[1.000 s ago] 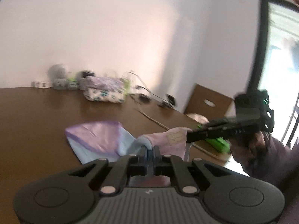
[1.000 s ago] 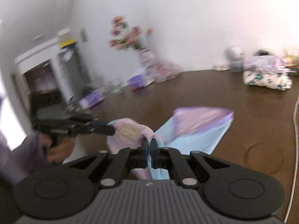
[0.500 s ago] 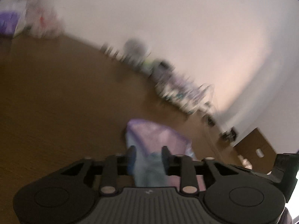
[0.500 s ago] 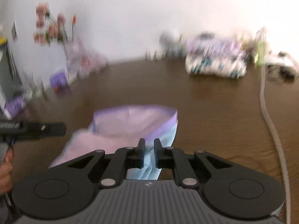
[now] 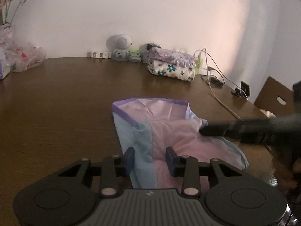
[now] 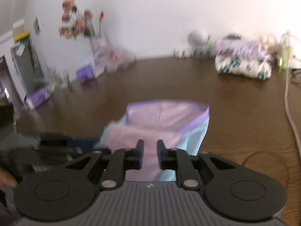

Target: Fold clothes

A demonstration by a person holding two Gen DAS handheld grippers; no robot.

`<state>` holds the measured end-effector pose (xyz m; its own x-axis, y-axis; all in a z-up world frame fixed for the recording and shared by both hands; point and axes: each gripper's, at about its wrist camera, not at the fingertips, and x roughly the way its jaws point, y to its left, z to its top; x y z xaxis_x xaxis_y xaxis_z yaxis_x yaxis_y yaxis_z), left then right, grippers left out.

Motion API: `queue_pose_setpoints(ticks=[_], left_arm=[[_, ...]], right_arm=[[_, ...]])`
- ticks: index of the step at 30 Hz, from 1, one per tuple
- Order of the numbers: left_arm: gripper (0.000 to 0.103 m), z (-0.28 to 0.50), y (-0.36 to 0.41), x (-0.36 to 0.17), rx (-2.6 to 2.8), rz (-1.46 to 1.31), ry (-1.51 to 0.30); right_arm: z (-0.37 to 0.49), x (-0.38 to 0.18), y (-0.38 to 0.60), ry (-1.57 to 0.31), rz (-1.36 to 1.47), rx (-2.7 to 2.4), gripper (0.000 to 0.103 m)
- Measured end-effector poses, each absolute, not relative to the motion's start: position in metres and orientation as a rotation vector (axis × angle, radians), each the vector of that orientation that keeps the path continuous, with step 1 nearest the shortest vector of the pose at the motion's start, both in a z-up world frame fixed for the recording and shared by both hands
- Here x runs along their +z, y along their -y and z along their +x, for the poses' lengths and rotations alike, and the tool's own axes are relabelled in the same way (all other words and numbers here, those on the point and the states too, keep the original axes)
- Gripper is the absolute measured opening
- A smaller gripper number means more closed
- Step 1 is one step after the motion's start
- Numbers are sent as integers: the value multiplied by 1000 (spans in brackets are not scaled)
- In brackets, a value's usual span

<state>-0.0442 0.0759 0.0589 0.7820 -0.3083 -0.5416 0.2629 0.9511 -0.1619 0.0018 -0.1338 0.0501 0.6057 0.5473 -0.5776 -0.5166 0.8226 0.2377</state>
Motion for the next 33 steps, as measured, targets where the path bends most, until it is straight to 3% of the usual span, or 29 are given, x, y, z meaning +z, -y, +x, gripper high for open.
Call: queue_pose_setpoints(ticks=[3,6,8,10,12,13,14,18,19,21,22,27,33], left_arm=[[35,-54,-60,79,-308,-23,-445],[34,-42,-52,70,-308,-16,-501],[9,-32,-47,62,-305,-18,-555],[10,-22,-43,54,-302,-20,-610],[14,-25,-48,53,-306,-44,-612],[20,-27,-49,52,-304,-43,-605],[28,-29,-49,51,-306,-40,-601],[38,-35,-47,49,-323,-32,-582],[48,-37,-48,50,-329,-38,-574],[82,-37,-50,49,-326,-49,-572],[93,-37,-50,48,-322,-54,-572],[92,-33,-57,49,-284,-123,-588],[97,-31,-58,44,-287,-151,-616]], right_arm=[[-1,53,139,-624,80,594,21],[-6,61,146,-543,122,561,21],[1,59,145,-582,100,509,21],[1,51,144,-640,42,457,22],[-7,49,148,-634,-3,391,40],[-11,48,152,-621,-21,350,62],[-12,48,156,-610,-38,298,74],[-11,44,164,-615,-94,296,76],[-12,44,166,-606,-87,336,80],[-14,44,172,-587,-73,417,90],[-15,44,174,-578,-66,458,100],[-8,49,173,-557,-127,496,103],[4,39,184,-659,-107,486,103]])
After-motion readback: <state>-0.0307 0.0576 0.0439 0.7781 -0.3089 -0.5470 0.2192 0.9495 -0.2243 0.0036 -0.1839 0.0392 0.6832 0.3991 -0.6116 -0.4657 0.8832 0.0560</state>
